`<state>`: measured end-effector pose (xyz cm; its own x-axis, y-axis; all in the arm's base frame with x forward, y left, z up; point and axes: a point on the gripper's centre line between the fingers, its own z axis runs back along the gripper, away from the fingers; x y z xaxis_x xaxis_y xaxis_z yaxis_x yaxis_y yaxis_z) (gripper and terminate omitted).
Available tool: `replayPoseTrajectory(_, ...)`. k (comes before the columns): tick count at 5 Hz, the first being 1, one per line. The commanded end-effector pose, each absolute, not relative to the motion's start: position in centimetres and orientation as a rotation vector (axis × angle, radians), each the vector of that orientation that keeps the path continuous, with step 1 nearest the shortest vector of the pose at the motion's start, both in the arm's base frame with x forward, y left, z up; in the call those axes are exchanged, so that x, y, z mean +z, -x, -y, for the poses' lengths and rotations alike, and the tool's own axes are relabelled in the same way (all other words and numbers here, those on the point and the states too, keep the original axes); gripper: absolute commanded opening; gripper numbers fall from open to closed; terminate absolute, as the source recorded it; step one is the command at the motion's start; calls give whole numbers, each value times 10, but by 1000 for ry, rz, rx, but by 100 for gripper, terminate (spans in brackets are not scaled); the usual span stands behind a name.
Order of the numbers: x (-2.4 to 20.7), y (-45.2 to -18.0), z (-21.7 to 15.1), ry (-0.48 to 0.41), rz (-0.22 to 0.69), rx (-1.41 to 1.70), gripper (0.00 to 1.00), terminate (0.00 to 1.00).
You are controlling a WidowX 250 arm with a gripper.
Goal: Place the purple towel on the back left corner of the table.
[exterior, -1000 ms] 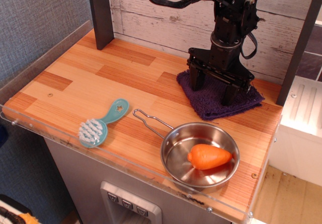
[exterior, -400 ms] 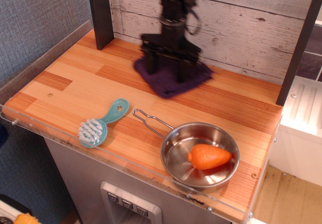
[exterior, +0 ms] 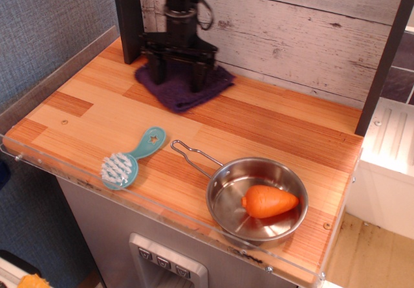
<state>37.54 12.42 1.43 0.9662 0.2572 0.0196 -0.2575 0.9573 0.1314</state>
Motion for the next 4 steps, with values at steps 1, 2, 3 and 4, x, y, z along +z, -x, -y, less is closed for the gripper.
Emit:
replayPoseTrajectory(1,25,-334,-174,-186,-23,334,100,0)
replayPoseTrajectory(2,23,-322,-176,-182,-41,332,100,0)
replayPoseTrajectory(3,32,-326,-178,-166,-13,329,100,0)
replayPoseTrajectory(4,63,-345,-172,-109,103,270,100,0)
